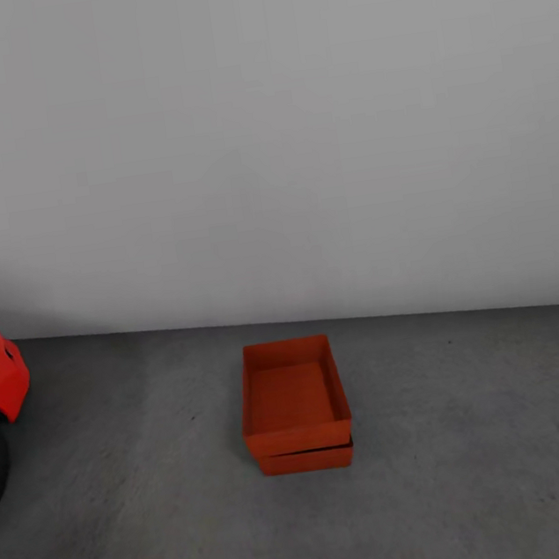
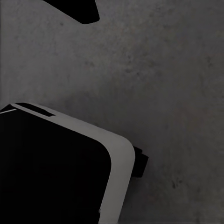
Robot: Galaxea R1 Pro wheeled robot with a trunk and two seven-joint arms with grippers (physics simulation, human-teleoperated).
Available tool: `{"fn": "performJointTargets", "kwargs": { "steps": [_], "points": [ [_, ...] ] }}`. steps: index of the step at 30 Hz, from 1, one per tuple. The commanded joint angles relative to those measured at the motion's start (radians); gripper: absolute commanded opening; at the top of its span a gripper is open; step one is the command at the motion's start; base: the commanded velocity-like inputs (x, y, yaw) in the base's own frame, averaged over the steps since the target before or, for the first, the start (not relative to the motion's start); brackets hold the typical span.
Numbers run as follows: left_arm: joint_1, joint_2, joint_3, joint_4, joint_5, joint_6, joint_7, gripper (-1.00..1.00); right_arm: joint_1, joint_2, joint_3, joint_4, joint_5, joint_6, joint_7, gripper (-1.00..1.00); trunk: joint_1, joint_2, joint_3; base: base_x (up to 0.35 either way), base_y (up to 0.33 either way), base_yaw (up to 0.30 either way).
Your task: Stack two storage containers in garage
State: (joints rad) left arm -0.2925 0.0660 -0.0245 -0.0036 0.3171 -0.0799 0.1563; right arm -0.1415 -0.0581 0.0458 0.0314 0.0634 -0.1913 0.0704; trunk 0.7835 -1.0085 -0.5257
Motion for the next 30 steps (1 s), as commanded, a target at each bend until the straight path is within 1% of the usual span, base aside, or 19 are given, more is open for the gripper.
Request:
{"fn": "performJointTargets", "kwargs": {
  "steps": [1, 4, 8, 30],
  "points": [
    [0.000, 0.000, -0.003, 0.001, 0.006, -0.003, 0.002, 1.00, -0.001, 0.000, 0.004, 0.003, -0.001, -0.007, 0.000, 1.00, 0.000, -0.001, 0.001, 0.000, 0.000, 0.000],
    [0.000, 0.000, -0.002, 0.001, 0.007, -0.003, 0.001, 1.00, -0.001, 0.000, 0.003, 0.004, -0.017, -0.007, 0.000, 1.00, 0.000, -0.001, 0.006, 0.000, 0.000, 0.000],
    [0.000, 0.000, -0.002, 0.001, 0.008, -0.003, 0.002, 1.00, -0.001, 0.000, 0.003, 0.004, -0.024, -0.009, 0.000, 1.00, 0.000, -0.001, 0.012, 0.000, 0.000, 0.000],
    [0.000, 0.000, -0.002, 0.001, 0.007, -0.003, 0.002, 1.00, 0.000, 0.001, 0.003, 0.004, -0.026, -0.015, -0.012, 1.00, 0.000, -0.001, 0.049, 0.000, 0.000, 0.000]
  ]
}}
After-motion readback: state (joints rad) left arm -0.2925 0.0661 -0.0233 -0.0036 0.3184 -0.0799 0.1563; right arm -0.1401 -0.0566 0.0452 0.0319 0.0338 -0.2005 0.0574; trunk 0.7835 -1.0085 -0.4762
